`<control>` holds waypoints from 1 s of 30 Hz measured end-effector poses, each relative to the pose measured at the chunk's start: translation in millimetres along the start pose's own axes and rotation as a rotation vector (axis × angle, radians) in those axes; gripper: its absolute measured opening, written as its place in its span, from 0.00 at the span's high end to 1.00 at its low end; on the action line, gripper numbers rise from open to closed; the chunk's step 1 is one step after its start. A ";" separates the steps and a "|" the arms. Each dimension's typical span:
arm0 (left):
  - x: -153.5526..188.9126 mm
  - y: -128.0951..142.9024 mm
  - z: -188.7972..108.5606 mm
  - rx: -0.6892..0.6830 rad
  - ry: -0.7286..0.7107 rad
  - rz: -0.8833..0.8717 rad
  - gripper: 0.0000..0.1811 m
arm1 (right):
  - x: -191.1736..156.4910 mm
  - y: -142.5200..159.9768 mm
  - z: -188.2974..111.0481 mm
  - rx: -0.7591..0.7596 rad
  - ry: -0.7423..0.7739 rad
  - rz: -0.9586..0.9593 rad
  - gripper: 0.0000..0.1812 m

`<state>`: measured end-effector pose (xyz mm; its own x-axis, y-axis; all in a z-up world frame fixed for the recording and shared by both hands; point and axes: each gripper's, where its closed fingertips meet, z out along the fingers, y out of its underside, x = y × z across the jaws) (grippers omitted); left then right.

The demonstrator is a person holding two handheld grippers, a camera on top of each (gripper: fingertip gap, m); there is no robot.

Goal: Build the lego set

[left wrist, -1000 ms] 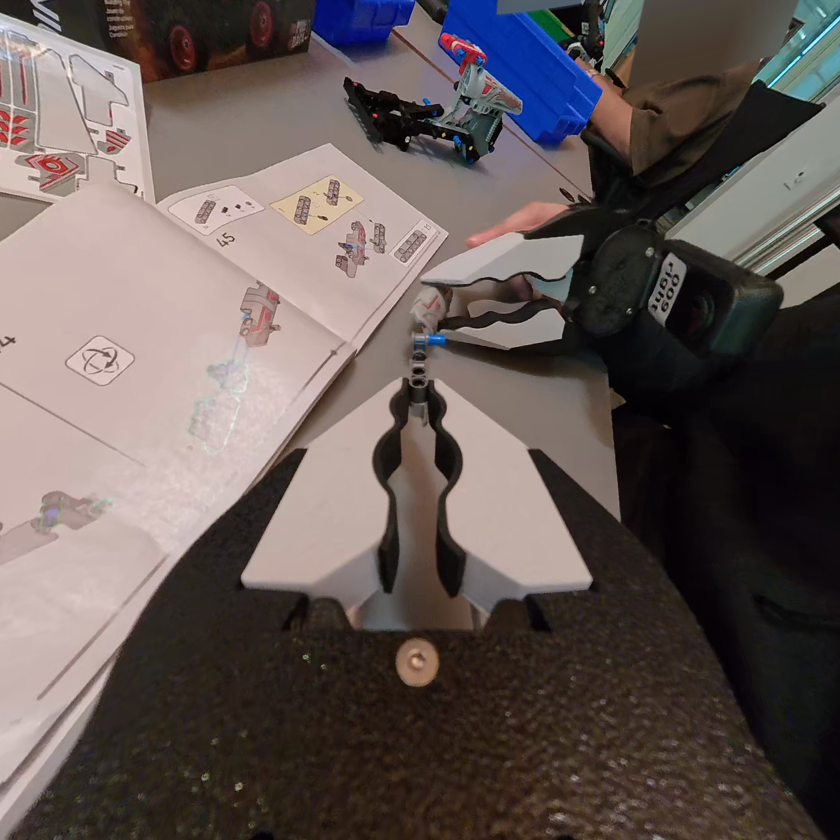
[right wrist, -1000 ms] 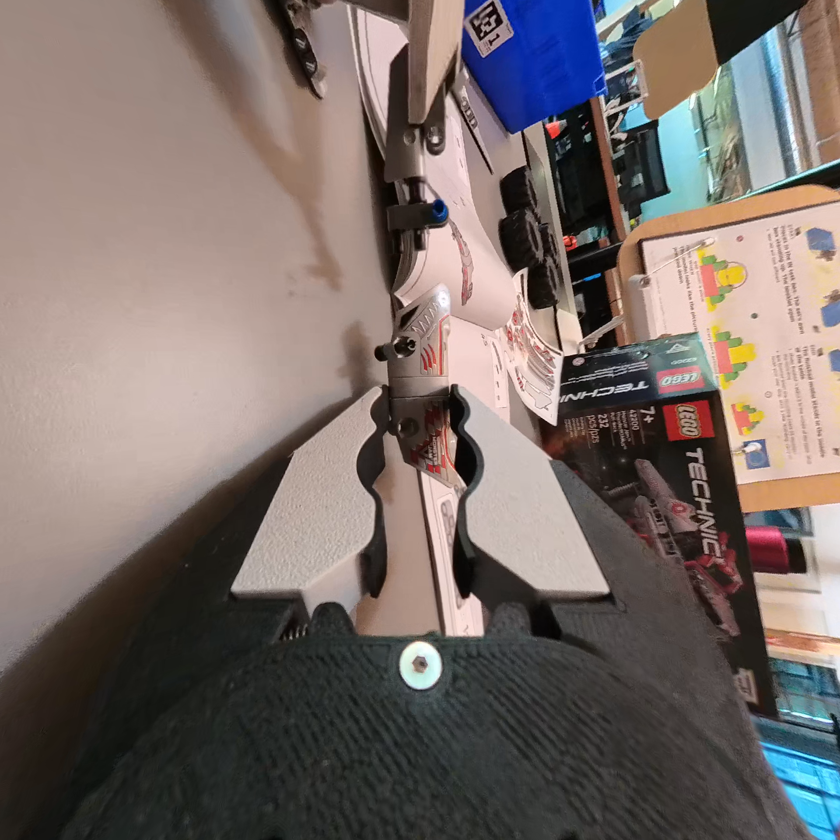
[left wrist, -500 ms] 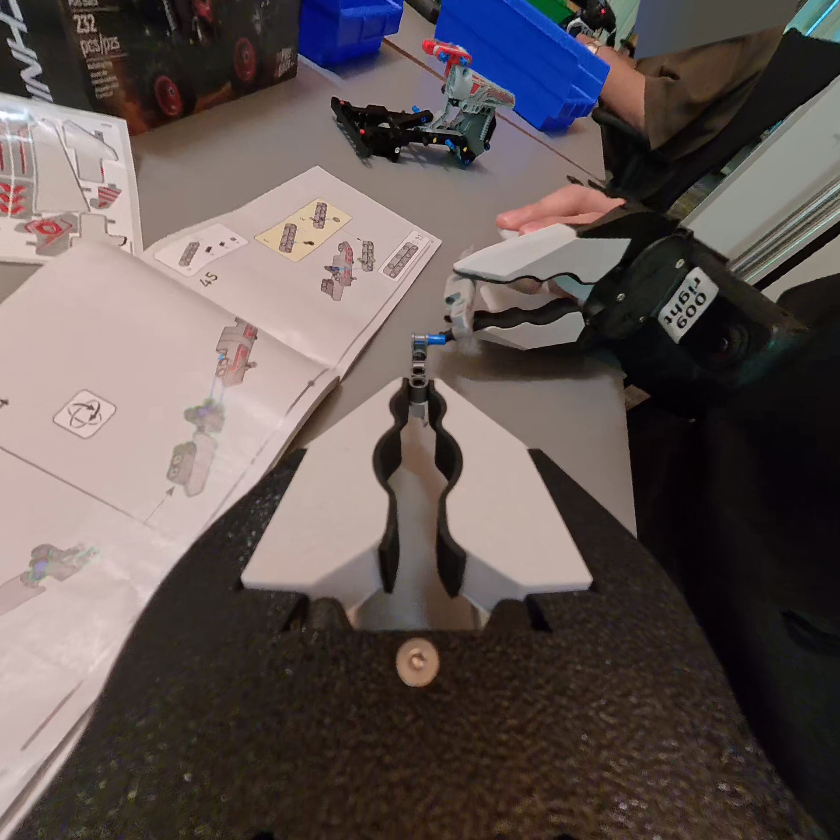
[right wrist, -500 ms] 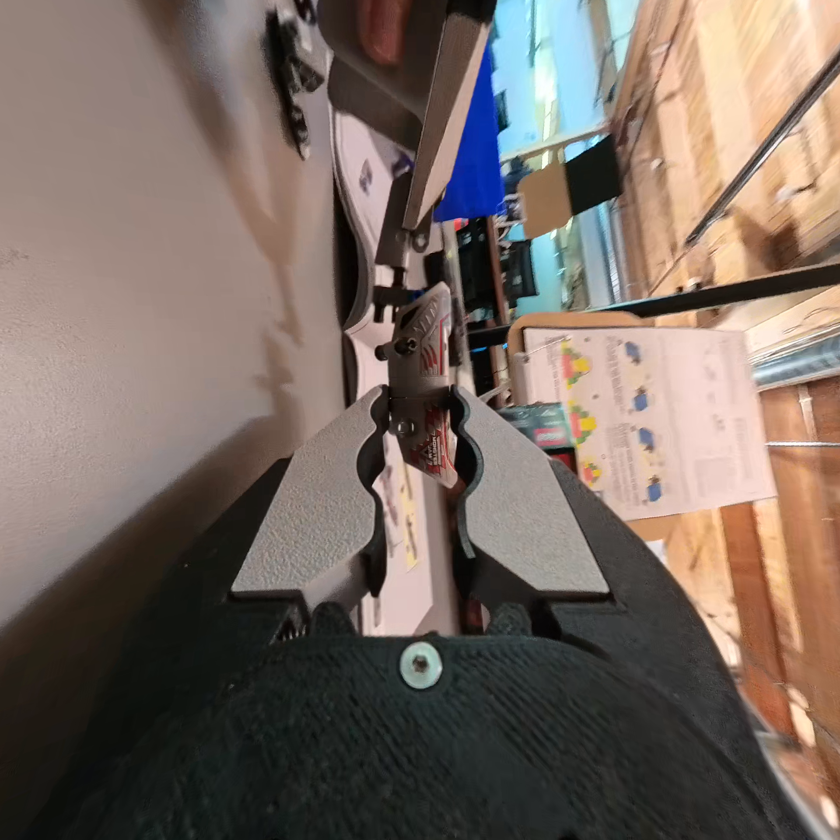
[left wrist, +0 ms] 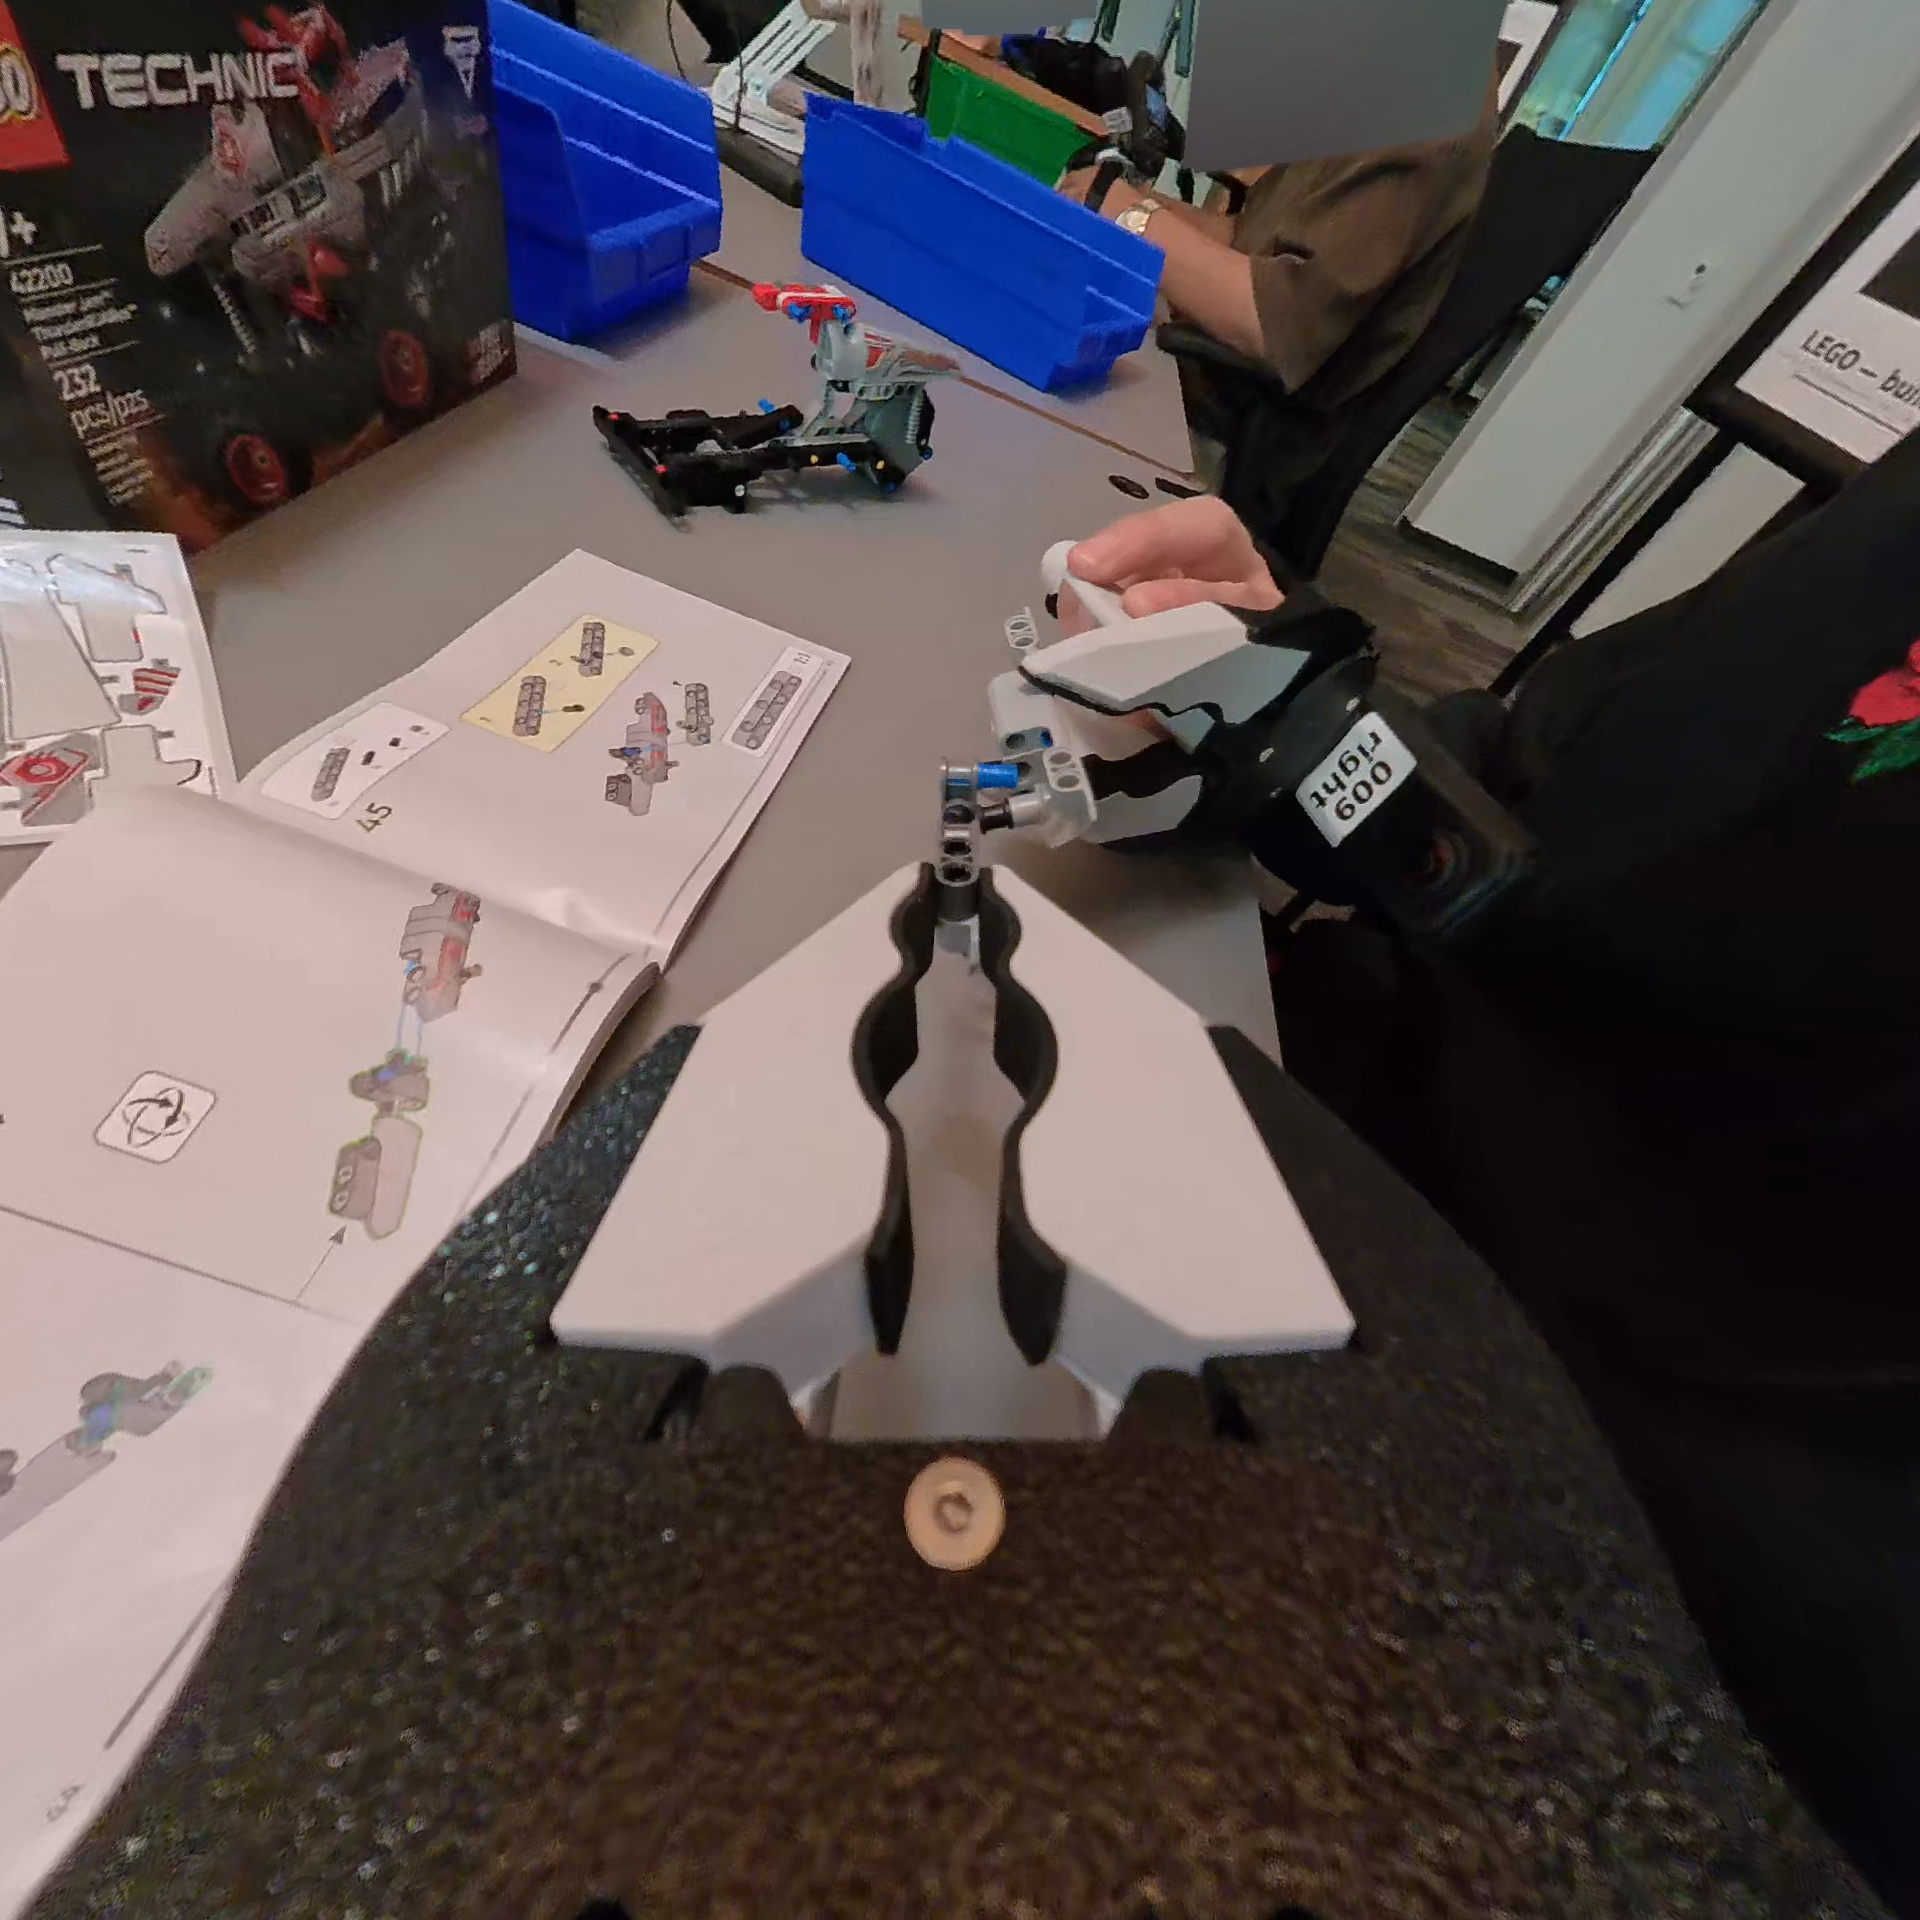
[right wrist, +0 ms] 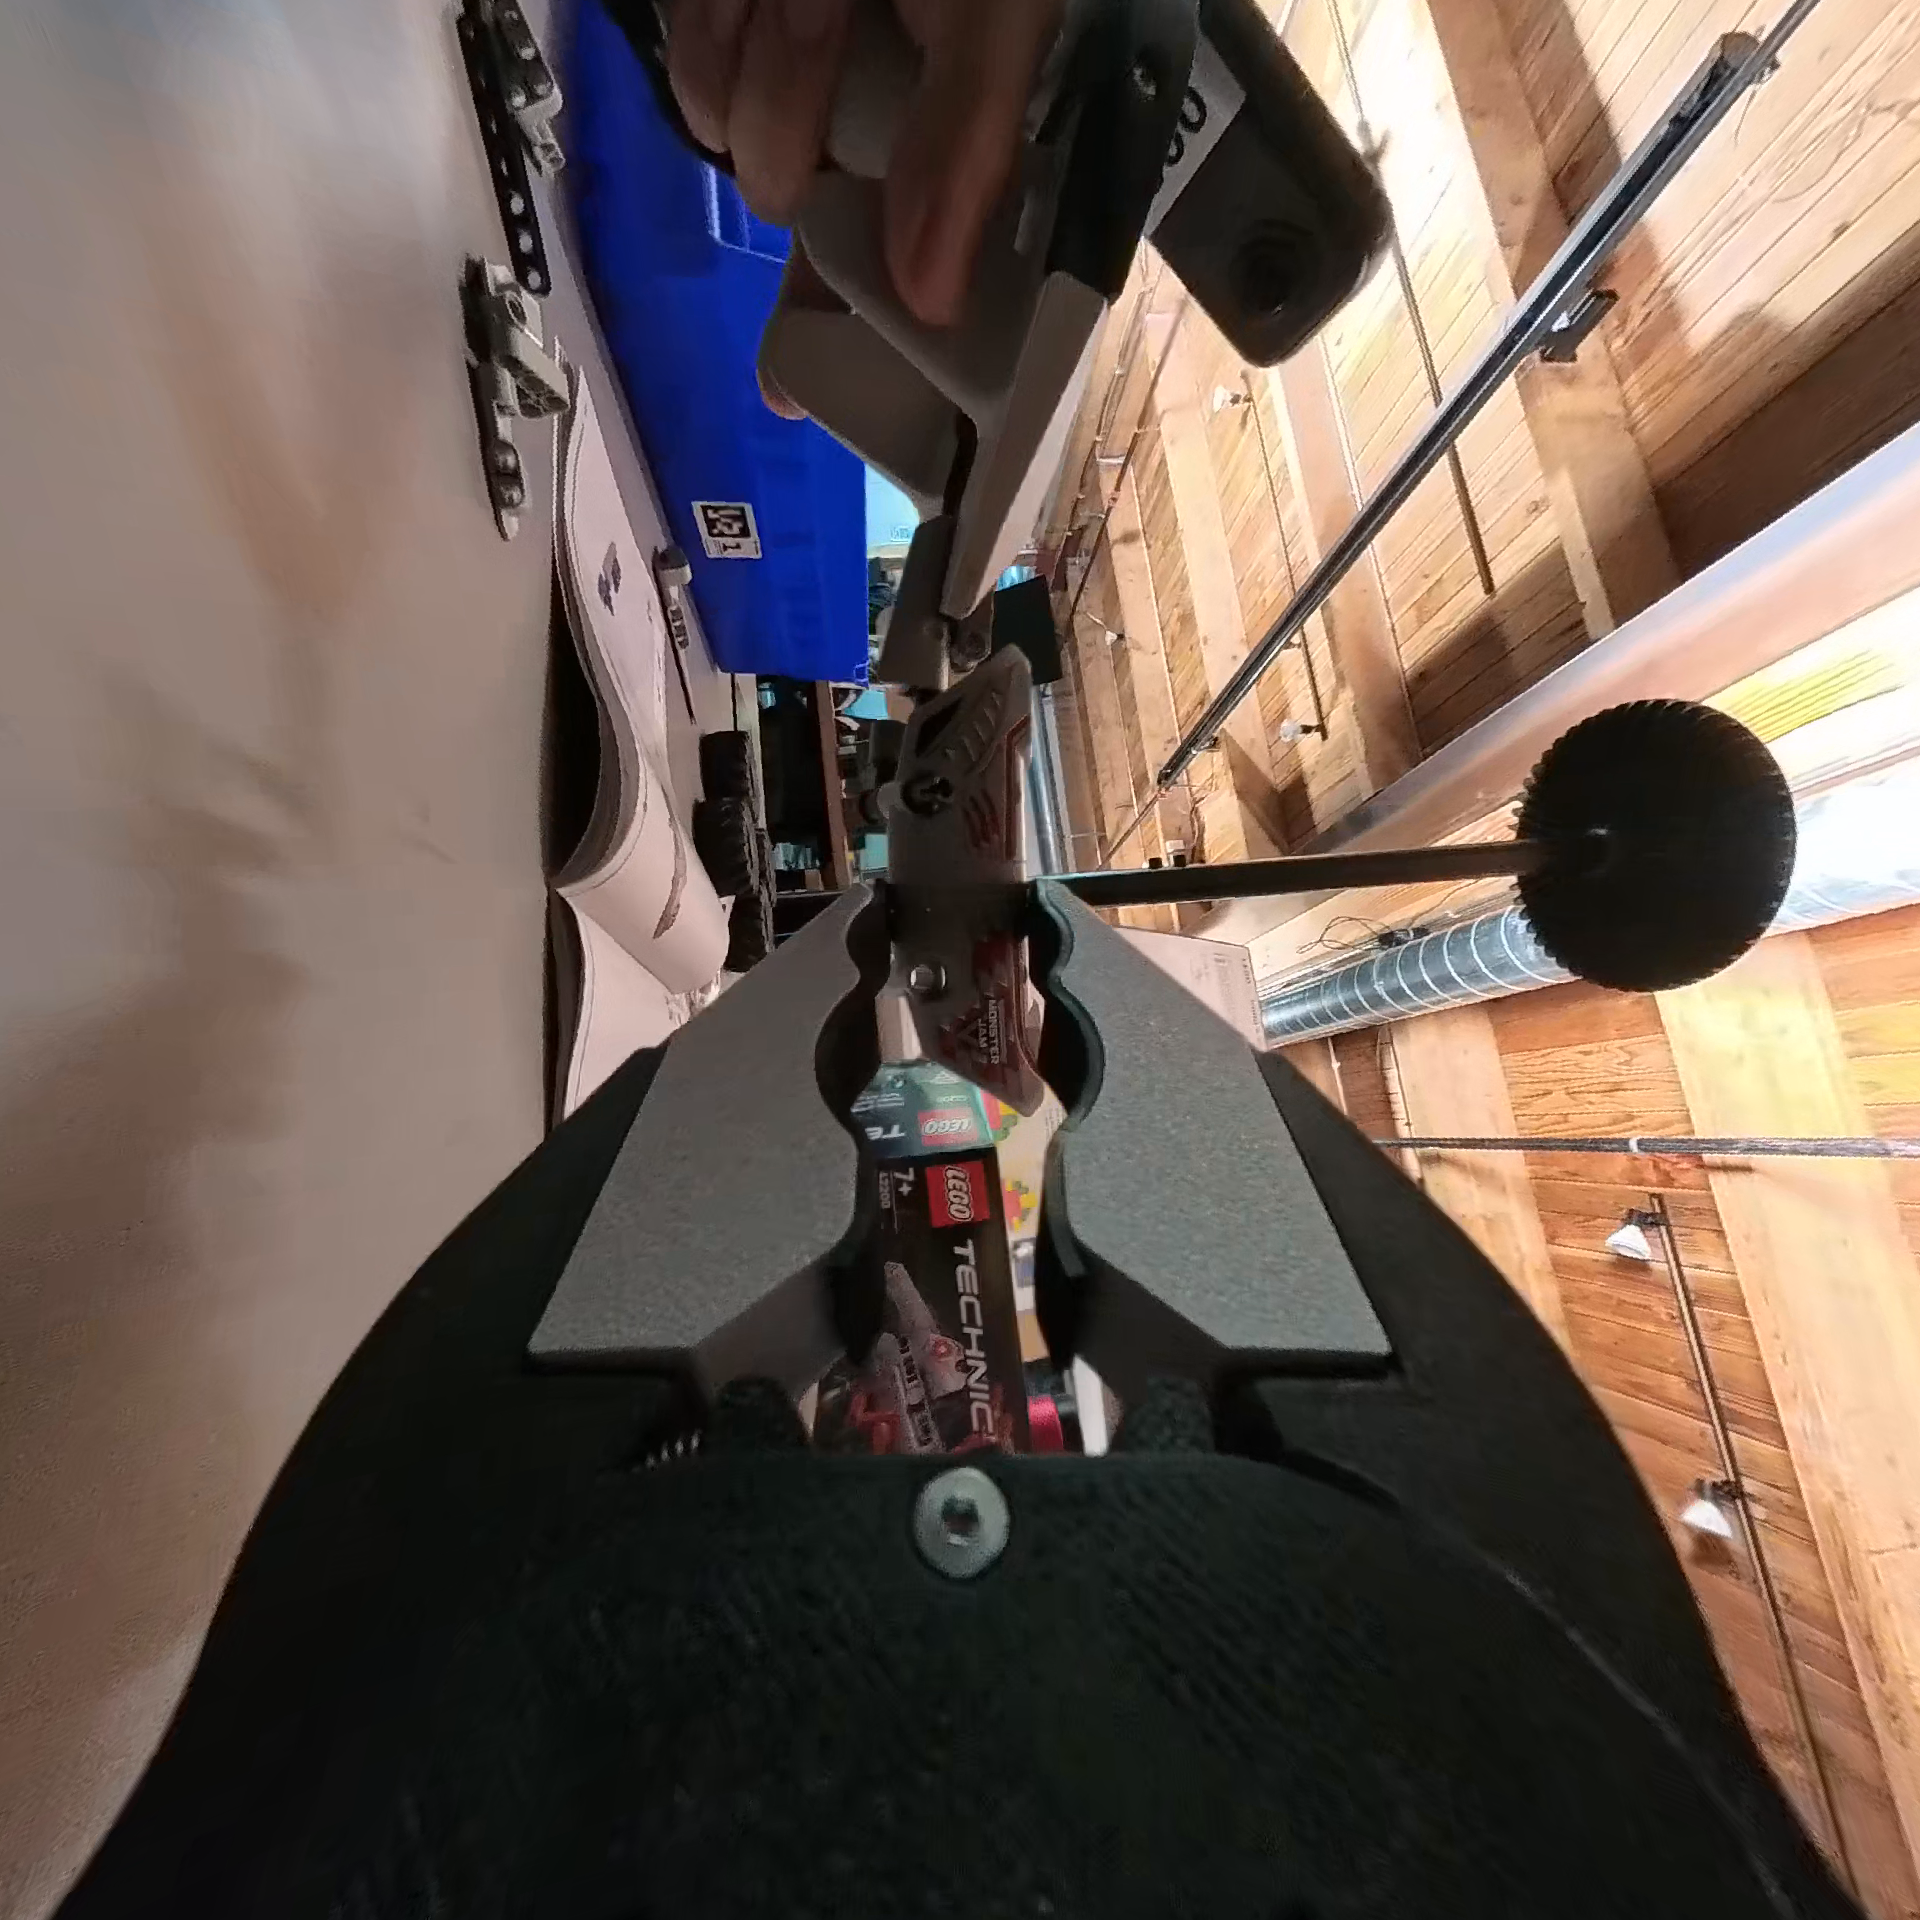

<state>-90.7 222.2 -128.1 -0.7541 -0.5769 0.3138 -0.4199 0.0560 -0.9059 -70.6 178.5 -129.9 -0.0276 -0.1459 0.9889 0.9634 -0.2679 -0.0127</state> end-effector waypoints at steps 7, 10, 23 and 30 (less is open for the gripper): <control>10.6 -12.0 -7.4 0.071 0.059 0.034 0.97 | 8.9 -3.5 -3.1 0.007 0.059 -0.044 0.87; 12.7 -13.4 -6.5 0.069 0.051 0.061 0.97 | 13.2 -4.5 -4.0 -0.001 0.090 -0.066 0.87; 29.1 -18.7 -1.1 0.040 0.044 0.161 0.97 | 24.0 -6.6 -6.6 -0.002 0.153 -0.076 0.87; 16.1 -18.1 0.2 0.065 0.029 0.020 0.97 | 26.7 -5.7 -8.0 0.013 0.158 -0.041 0.87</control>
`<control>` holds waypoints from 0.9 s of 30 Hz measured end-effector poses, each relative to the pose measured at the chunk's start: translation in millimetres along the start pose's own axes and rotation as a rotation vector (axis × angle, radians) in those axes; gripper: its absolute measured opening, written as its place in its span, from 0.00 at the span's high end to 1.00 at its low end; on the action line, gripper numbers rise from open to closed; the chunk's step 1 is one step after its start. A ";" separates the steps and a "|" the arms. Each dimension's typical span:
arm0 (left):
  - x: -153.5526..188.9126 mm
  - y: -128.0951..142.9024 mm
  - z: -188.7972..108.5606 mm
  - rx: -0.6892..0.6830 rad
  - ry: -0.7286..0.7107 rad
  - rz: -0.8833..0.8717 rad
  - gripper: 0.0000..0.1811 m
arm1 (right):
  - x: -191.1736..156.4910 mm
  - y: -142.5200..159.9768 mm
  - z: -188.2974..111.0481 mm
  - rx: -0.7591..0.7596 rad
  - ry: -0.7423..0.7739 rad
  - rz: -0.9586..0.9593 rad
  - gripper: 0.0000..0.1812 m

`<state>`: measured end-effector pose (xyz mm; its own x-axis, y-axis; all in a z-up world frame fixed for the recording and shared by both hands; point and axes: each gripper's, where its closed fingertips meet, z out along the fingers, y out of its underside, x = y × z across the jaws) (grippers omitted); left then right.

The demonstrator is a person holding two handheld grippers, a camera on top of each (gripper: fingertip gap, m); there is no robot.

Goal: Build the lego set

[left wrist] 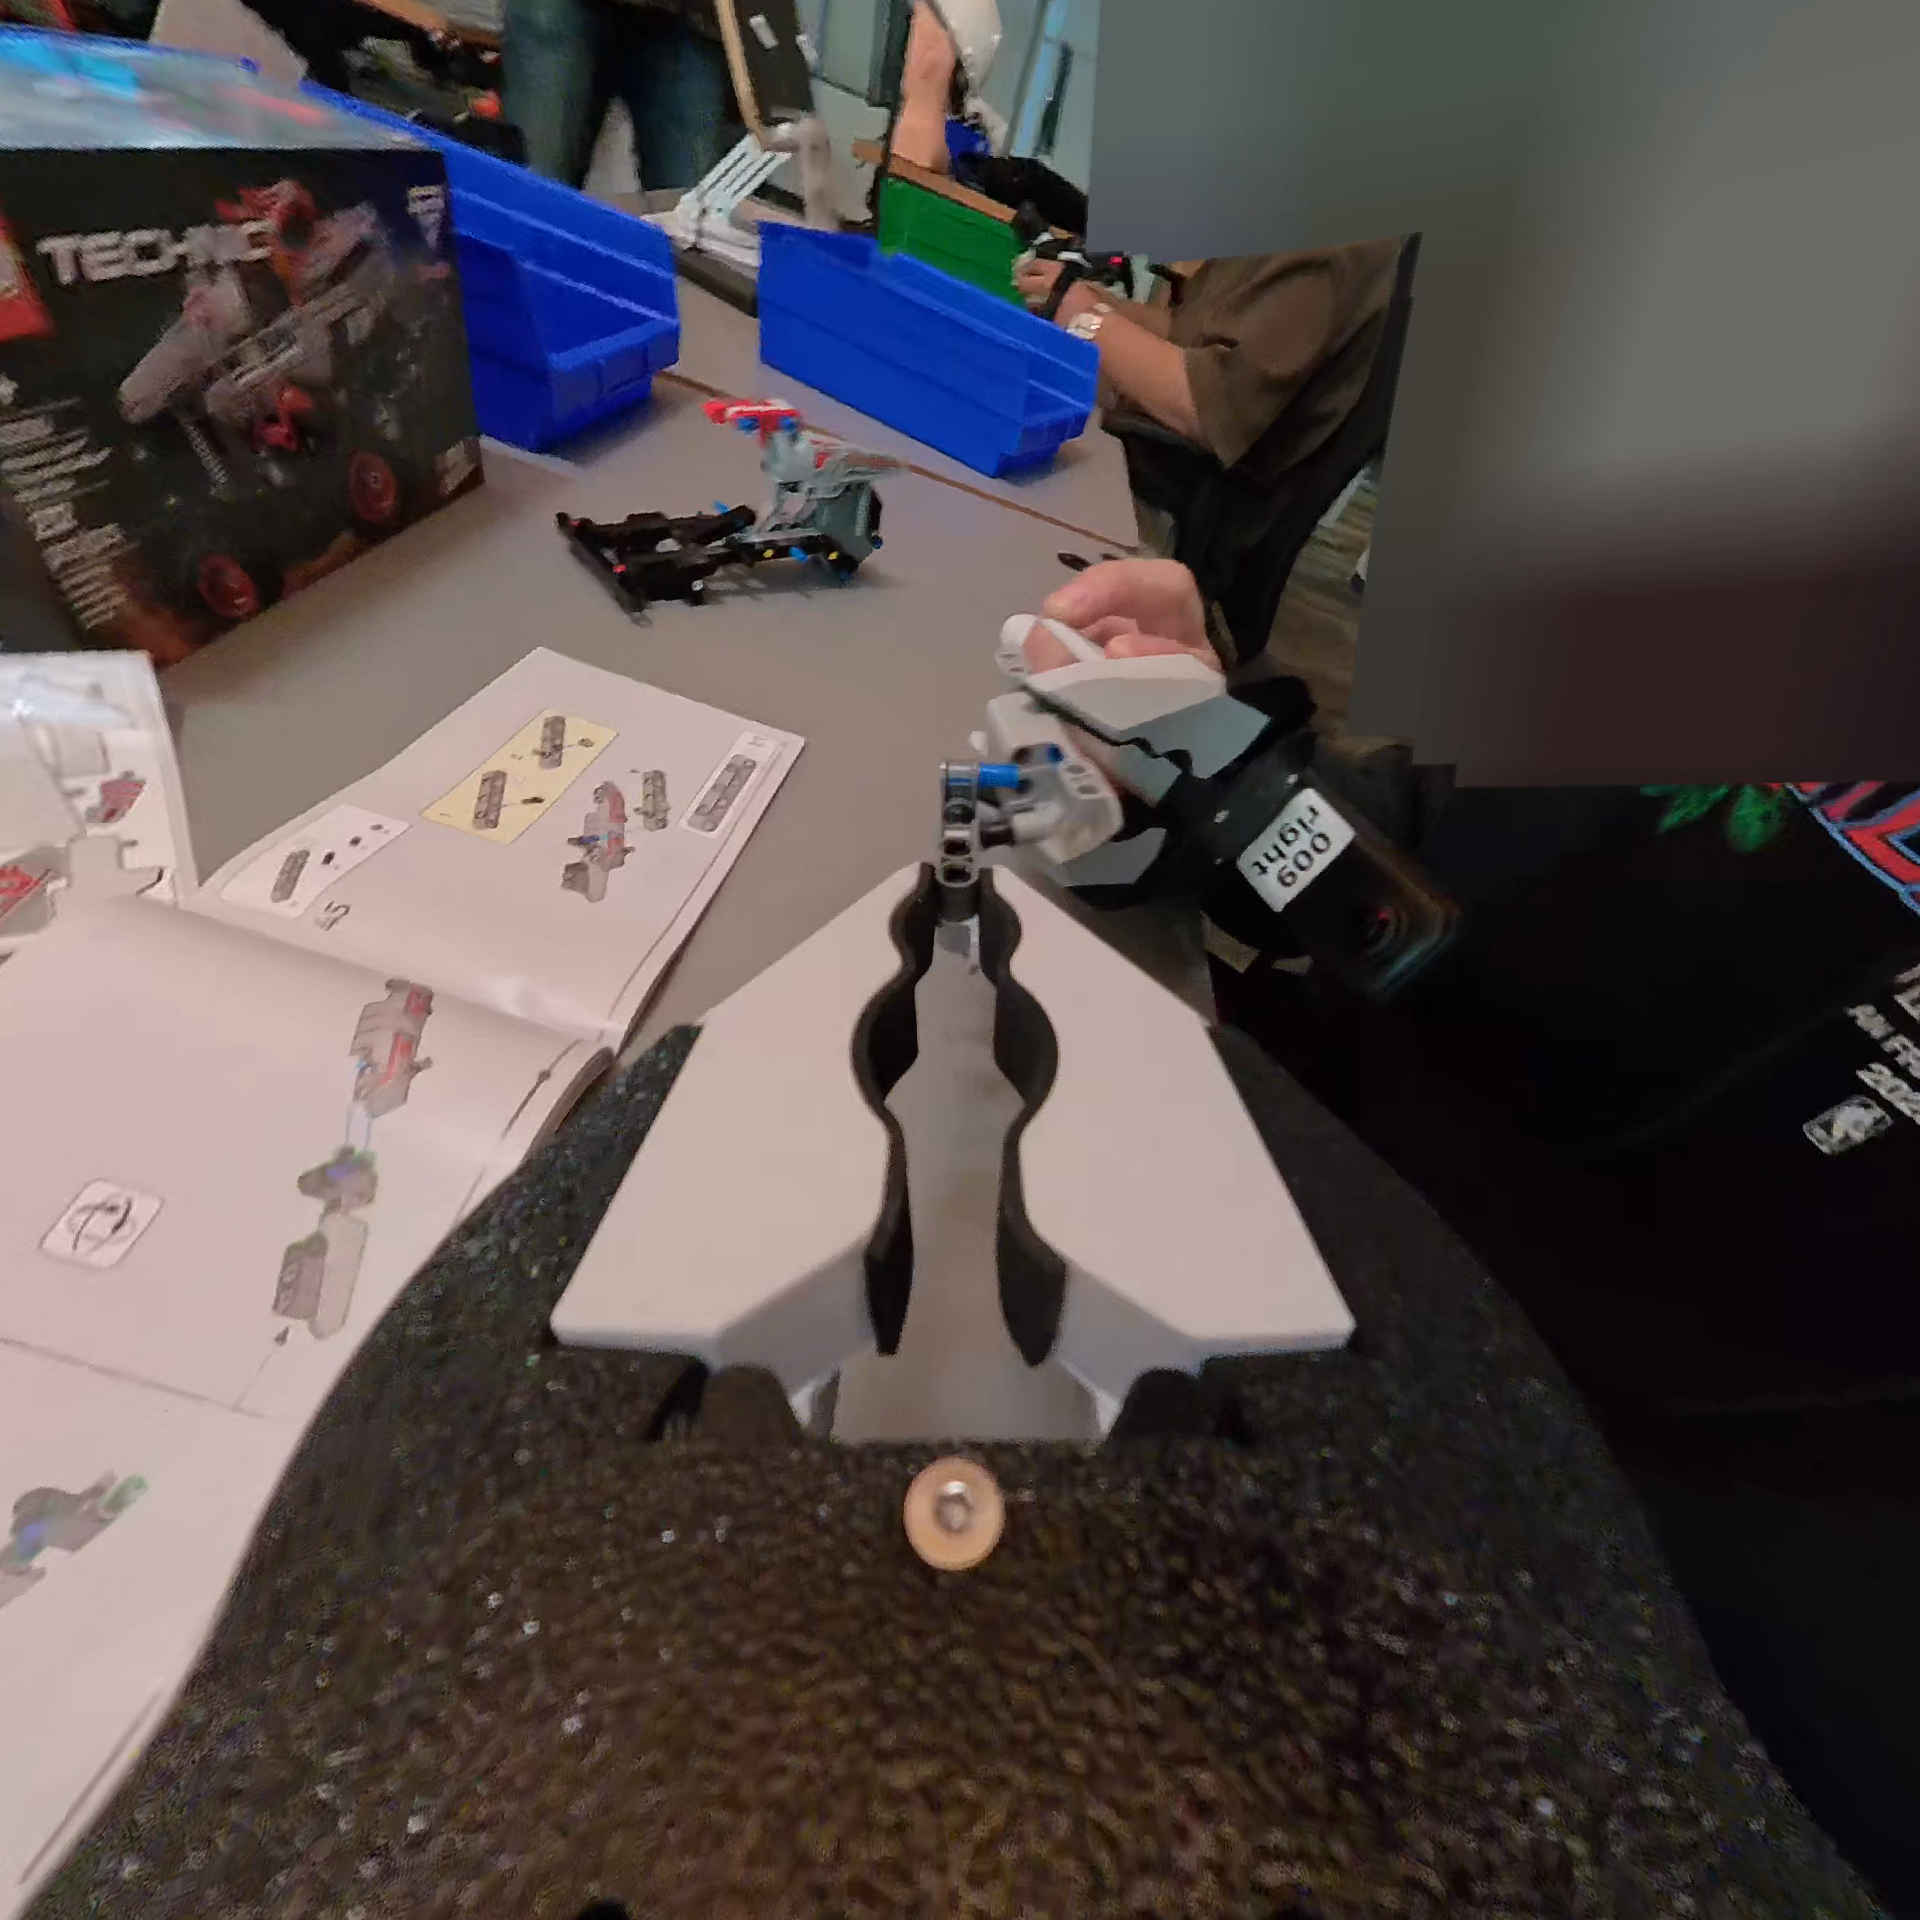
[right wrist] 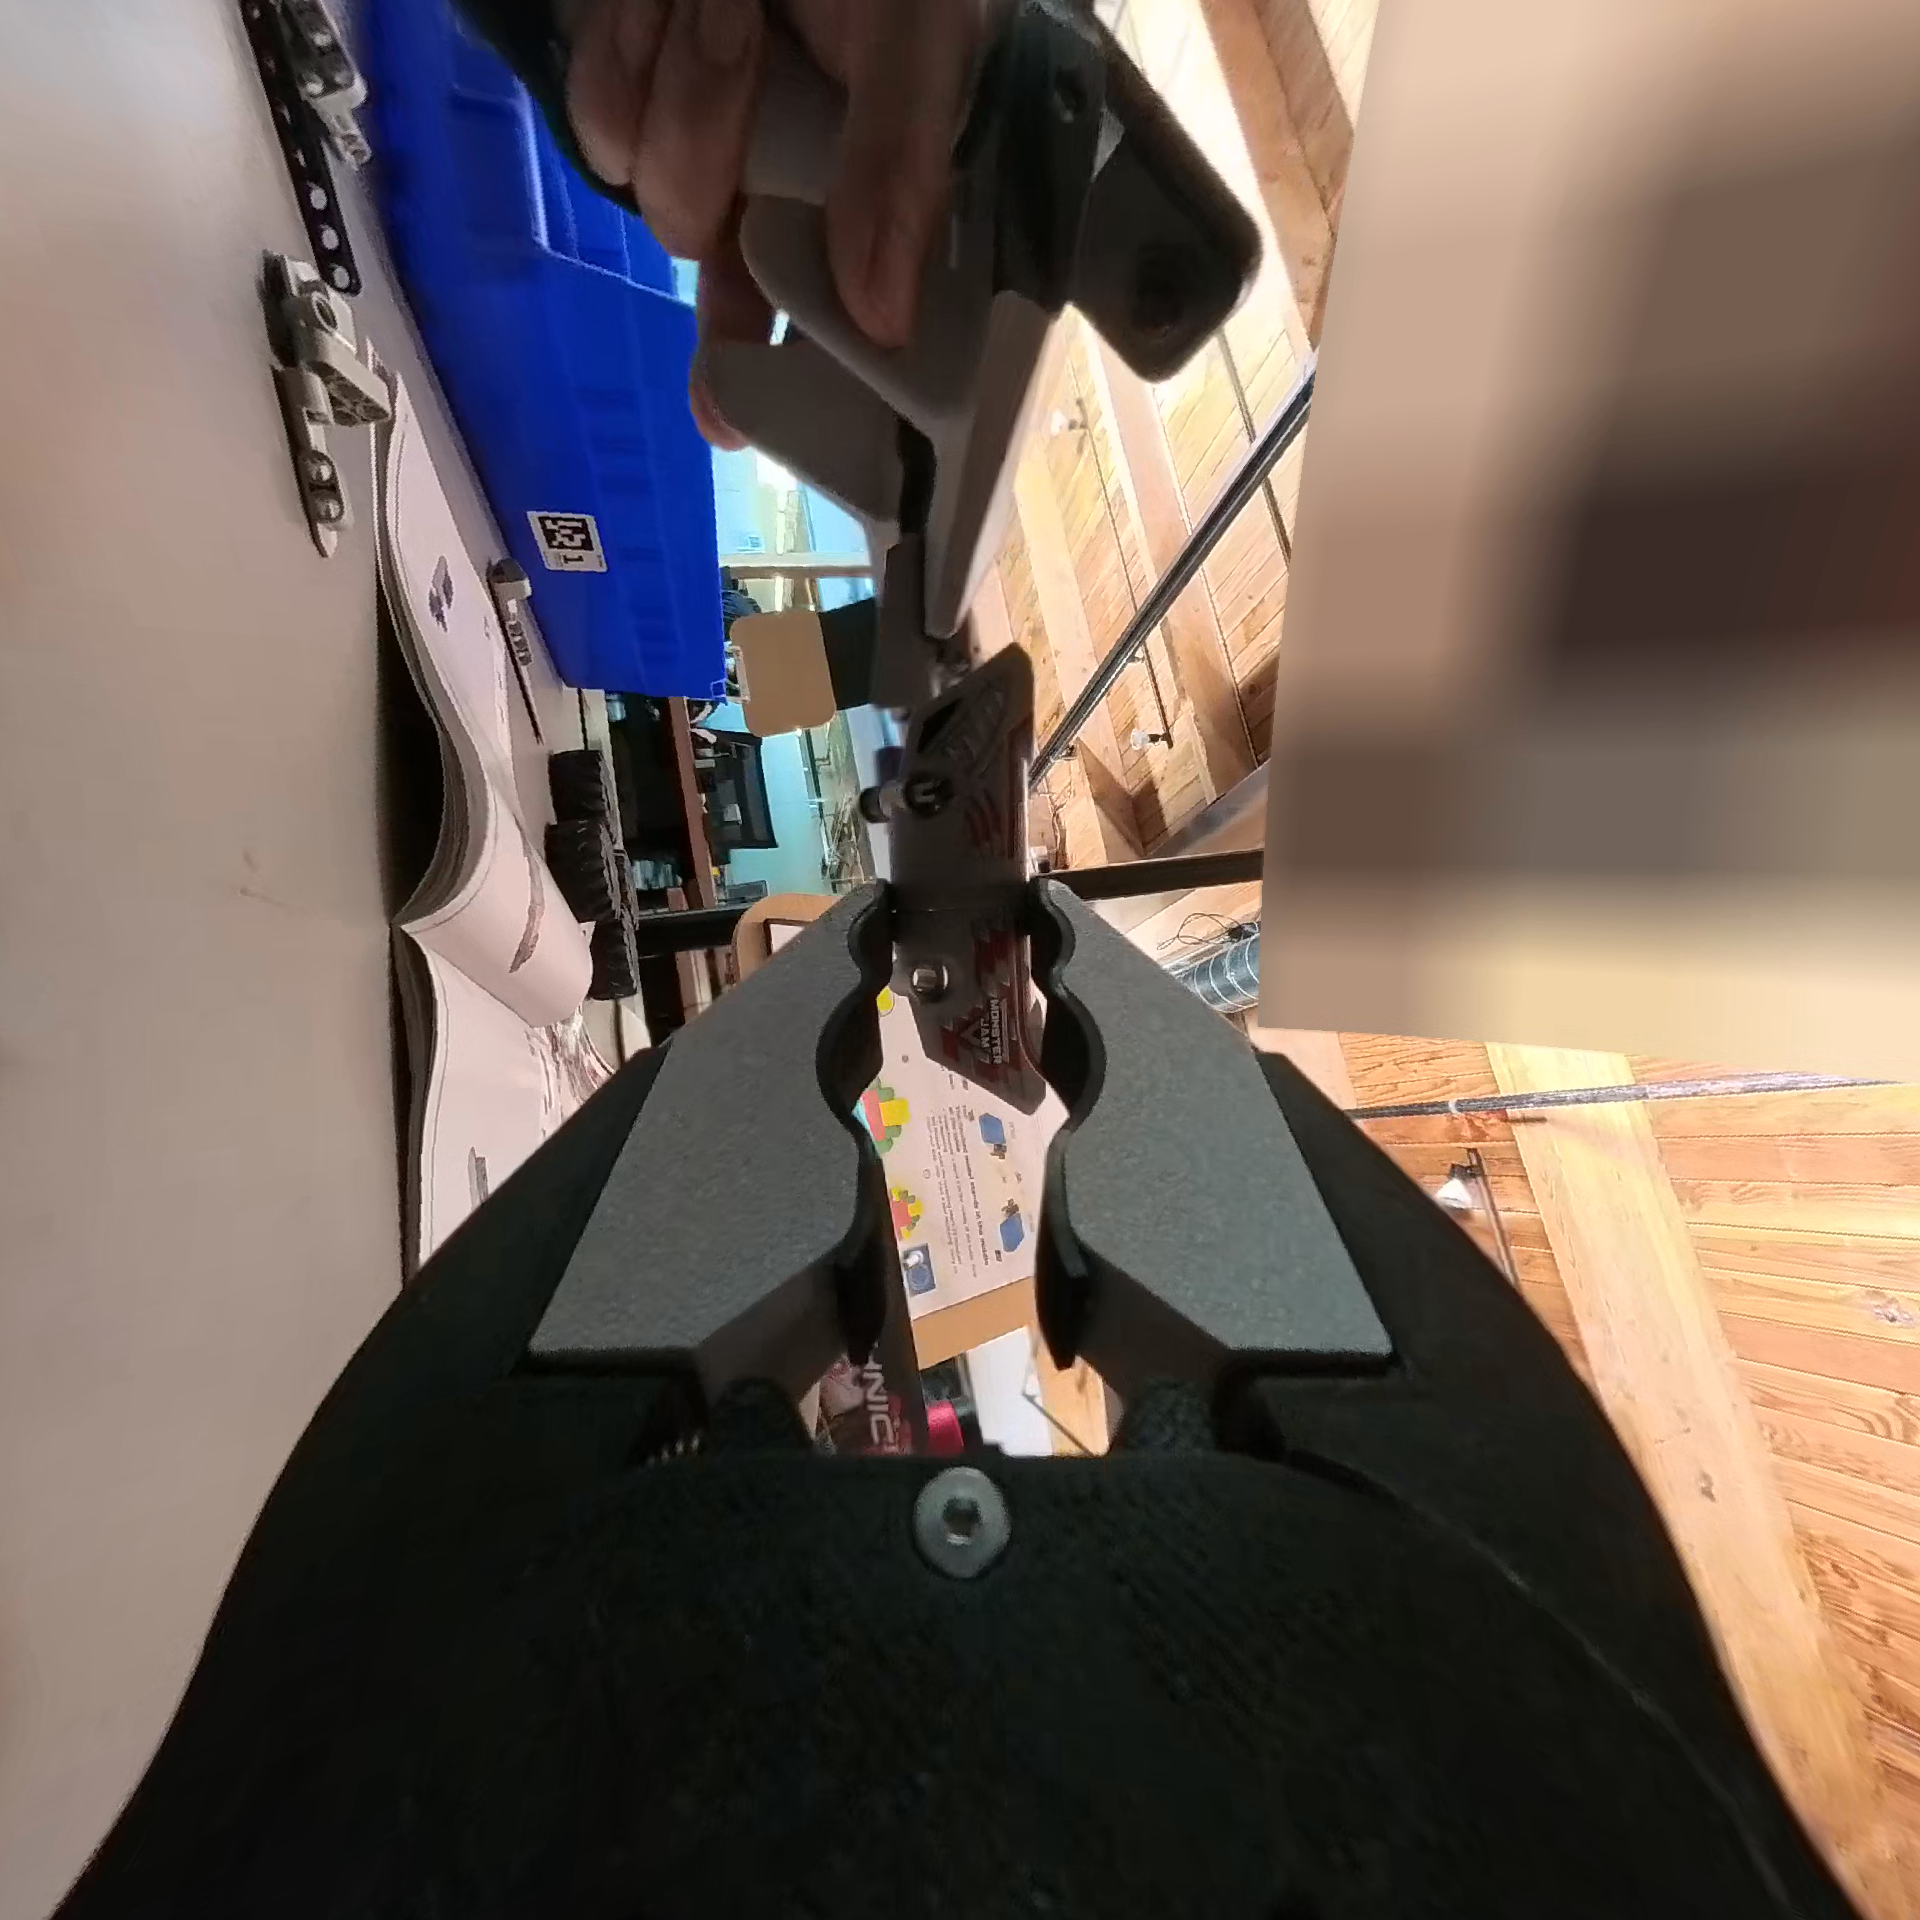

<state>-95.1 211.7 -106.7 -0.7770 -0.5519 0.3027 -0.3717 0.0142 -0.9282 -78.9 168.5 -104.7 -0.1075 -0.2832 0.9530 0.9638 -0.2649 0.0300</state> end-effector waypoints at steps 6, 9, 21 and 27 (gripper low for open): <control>3.0 -10.9 -2.3 0.068 0.036 -0.115 0.97 | 7.8 4.2 -1.9 0.014 0.020 0.100 0.87; 8.2 -12.7 1.4 0.068 0.051 -0.150 0.97 | 8.7 7.9 -1.8 0.018 0.015 0.169 0.87; 7.3 -6.7 12.4 0.023 0.006 -0.303 0.97 | -2.0 17.6 -0.7 0.046 -0.078 0.353 0.87; 5.7 -3.5 15.0 -0.004 -0.030 -0.334 0.97 | -12.1 19.7 0.6 0.048 -0.143 0.407 0.87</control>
